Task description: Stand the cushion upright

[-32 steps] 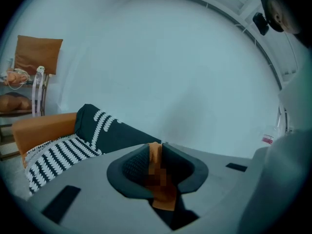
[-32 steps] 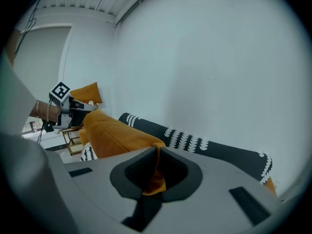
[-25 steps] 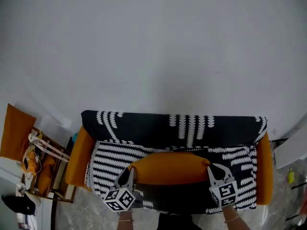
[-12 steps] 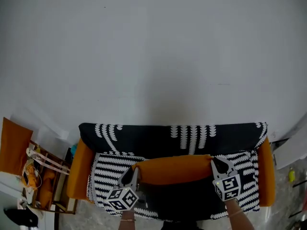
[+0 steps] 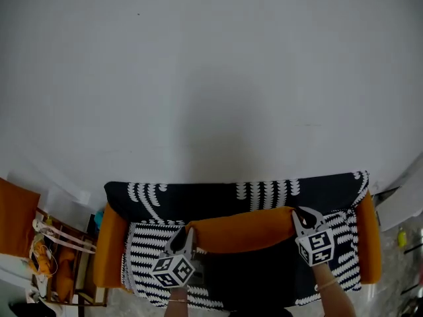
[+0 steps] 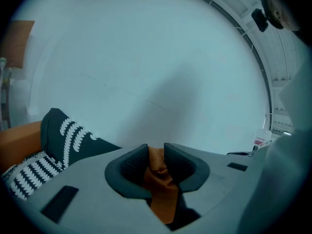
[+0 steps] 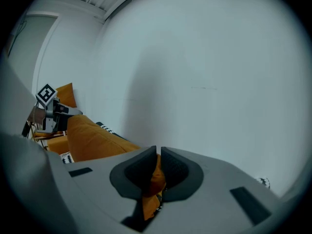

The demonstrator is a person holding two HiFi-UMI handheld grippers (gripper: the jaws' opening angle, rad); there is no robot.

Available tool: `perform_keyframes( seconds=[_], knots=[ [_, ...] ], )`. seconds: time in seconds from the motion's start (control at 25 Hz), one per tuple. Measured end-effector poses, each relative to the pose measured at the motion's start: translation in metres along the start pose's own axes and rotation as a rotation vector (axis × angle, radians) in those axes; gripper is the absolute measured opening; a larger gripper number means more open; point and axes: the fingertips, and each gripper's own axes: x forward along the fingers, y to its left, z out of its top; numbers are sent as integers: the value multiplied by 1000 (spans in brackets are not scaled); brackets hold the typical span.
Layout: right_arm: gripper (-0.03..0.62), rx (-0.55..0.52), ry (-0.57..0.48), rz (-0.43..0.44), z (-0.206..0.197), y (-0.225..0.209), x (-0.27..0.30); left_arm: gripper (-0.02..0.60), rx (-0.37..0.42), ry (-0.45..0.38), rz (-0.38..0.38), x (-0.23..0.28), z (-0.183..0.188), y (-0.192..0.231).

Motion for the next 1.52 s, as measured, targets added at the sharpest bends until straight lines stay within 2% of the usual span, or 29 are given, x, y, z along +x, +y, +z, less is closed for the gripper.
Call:
perform_keyframes(
  seconds=[0.72, 1.16, 1.52],
  knots=[
    [38, -6, -15, 16, 38, -41, 101, 114, 45, -1, 44, 97, 40, 26],
    [41, -22, -21, 29, 46, -61, 153, 117, 14, -18, 87, 144, 54, 42],
    [43, 20, -33, 45, 49, -73, 186, 120, -2, -7, 120, 175, 59, 55]
  ],
)
